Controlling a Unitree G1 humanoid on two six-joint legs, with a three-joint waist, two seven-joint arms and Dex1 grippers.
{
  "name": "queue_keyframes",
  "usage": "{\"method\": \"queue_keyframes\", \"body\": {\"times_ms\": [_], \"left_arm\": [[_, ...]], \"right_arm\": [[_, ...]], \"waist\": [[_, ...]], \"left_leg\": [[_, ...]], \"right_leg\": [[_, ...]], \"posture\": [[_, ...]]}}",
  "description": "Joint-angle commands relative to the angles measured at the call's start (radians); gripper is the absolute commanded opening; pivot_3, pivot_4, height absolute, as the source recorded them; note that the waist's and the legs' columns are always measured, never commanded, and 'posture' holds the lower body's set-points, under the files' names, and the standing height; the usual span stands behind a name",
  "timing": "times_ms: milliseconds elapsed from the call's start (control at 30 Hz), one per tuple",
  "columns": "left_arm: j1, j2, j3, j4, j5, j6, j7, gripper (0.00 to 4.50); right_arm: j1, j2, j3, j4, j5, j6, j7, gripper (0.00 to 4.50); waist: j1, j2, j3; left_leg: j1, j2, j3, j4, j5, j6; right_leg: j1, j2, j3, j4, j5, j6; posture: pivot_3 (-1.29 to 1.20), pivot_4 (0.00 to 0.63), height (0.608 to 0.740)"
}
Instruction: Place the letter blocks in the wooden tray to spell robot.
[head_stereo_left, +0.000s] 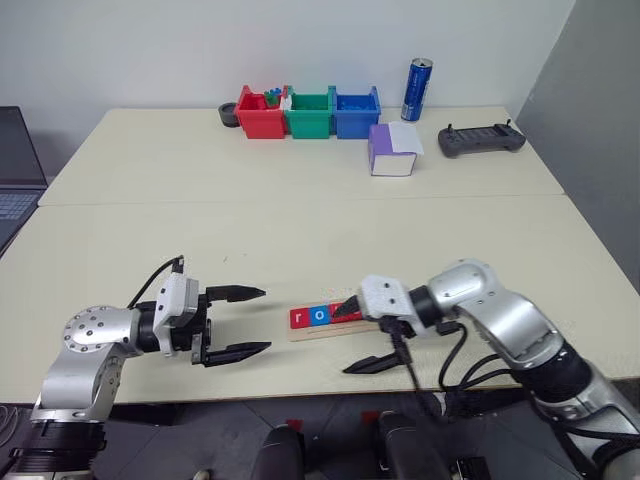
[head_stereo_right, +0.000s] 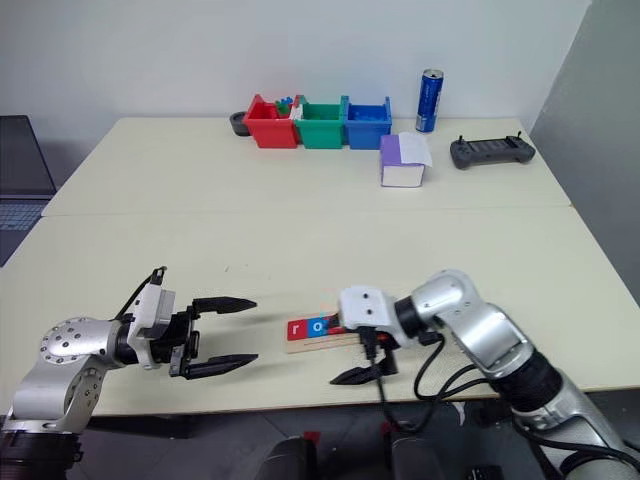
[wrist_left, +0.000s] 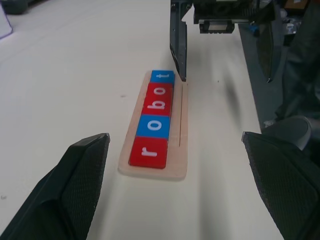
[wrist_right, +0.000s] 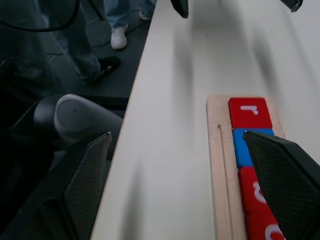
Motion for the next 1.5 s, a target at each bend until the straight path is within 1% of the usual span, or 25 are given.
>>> {"method": "queue_keyframes", "body": {"times_ms": [33, 233, 300, 367, 567, 667, 700, 833, 1167, 1300, 1500], "left_arm": [[0.025, 0.049, 0.047, 0.020, 0.011, -0.049, -0.036, 4.50], [0.054, 0.091, 0.063, 0.064, 0.023, -0.098, -0.069, 4.50], [0.053, 0.092, 0.063, 0.062, 0.021, -0.097, -0.065, 4.50], [0.053, 0.092, 0.063, 0.060, 0.020, -0.096, -0.062, 4.50], [0.061, 0.086, 0.062, 0.058, 0.016, -0.094, -0.060, 4.50], [0.059, 0.082, 0.058, 0.067, 0.018, -0.100, -0.062, 4.50], [0.056, 0.082, 0.057, 0.073, 0.019, -0.103, -0.064, 4.50], [0.053, 0.080, 0.054, 0.081, 0.018, -0.110, -0.068, 4.50], [0.067, 0.082, 0.061, 0.022, 0.000, -0.075, -0.034, 4.50], [0.072, 0.081, 0.066, -0.001, -0.006, -0.056, -0.018, 4.50], [0.070, 0.067, 0.066, 0.040, 0.000, -0.082, -0.024, 4.50]], "right_arm": [[-0.034, 0.042, 0.038, -0.019, -0.018, 0.045, -0.054, 4.49], [-0.072, 0.126, 0.089, 0.040, -0.030, 0.095, -0.111, 4.49], [-0.079, 0.149, 0.097, 0.046, -0.022, 0.115, -0.125, 4.11], [-0.083, 0.150, 0.107, 0.039, -0.011, 0.136, -0.119, 3.55], [-0.088, 0.126, 0.137, 0.022, 0.005, 0.165, -0.085, 1.33], [-0.098, 0.152, 0.166, 0.063, -0.020, 0.168, -0.112, 0.21], [-0.103, 0.162, 0.176, 0.079, -0.032, 0.164, -0.123, 0.03], [-0.120, 0.196, 0.202, 0.124, -0.053, 0.163, -0.154, 0.03], [-0.144, 0.237, 0.266, 0.236, -0.134, 0.122, -0.198, 0.03], [-0.143, 0.257, 0.261, 0.278, -0.142, 0.109, -0.213, 0.03], [-0.154, 0.274, 0.237, 0.325, -0.156, 0.083, -0.218, 0.03]], "waist": [[0.000, 0.000, 0.000], [0.001, 0.000, 0.000], [0.001, 0.000, 0.000], [0.001, 0.000, 0.000], [0.001, 0.000, 0.000], [0.000, 0.000, 0.000], [-0.001, 0.000, 0.000], [-0.003, 0.000, 0.000], [-0.003, 0.000, 0.000], [-0.003, -0.001, 0.000], [-0.004, 0.000, 0.000]], "left_leg": [[0.000, 0.000, 0.000, 0.000, 0.000, 0.000], [-0.001, 0.000, -0.001, -0.001, 0.000, 0.000], [-0.001, 0.000, -0.001, -0.001, 0.000, 0.000], [-0.001, 0.000, -0.001, 0.000, 0.000, 0.000], [-0.001, 0.000, -0.002, 0.000, 0.000, 0.000], [-0.001, 0.000, -0.002, -0.001, 0.000, 0.000], [-0.001, 0.000, -0.002, -0.001, 0.000, 0.000], [-0.001, 0.000, -0.002, -0.001, 0.000, 0.000], [-0.002, 0.000, -0.002, -0.001, 0.000, 0.000], [-0.002, 0.000, -0.002, -0.001, 0.000, 0.000], [-0.001, 0.000, -0.003, -0.001, 0.000, 0.000]], "right_leg": [[0.000, 0.000, 0.000, 0.000, 0.000, 0.000], [-0.001, 0.000, -0.001, 0.000, 0.000, 0.000], [-0.001, 0.000, -0.001, 0.000, -0.001, -0.002], [-0.001, 0.000, -0.002, 0.000, -0.001, -0.001], [-0.001, 0.000, -0.002, 0.000, -0.001, -0.001], [-0.001, 0.000, -0.002, 0.000, -0.001, -0.001], [-0.001, 0.000, -0.002, 0.000, -0.001, -0.001], [-0.001, 0.000, -0.002, 0.000, -0.001, -0.001], [-0.002, 0.000, -0.002, 0.000, 0.000, 0.000], [-0.002, 0.000, -0.002, 0.001, 0.000, 0.000], [-0.002, 0.000, -0.002, 0.001, 0.000, -0.001]], "posture": [[0.00, 0.150, 0.740], [0.00, 0.150, 0.740], [0.00, 0.150, 0.740], [0.00, 0.150, 0.740], [0.00, 0.150, 0.740], [0.00, 0.150, 0.740], [0.00, 0.150, 0.740], [0.00, 0.150, 0.740], [0.00, 0.150, 0.740], [0.00, 0.150, 0.740], [0.00, 0.150, 0.740]]}}
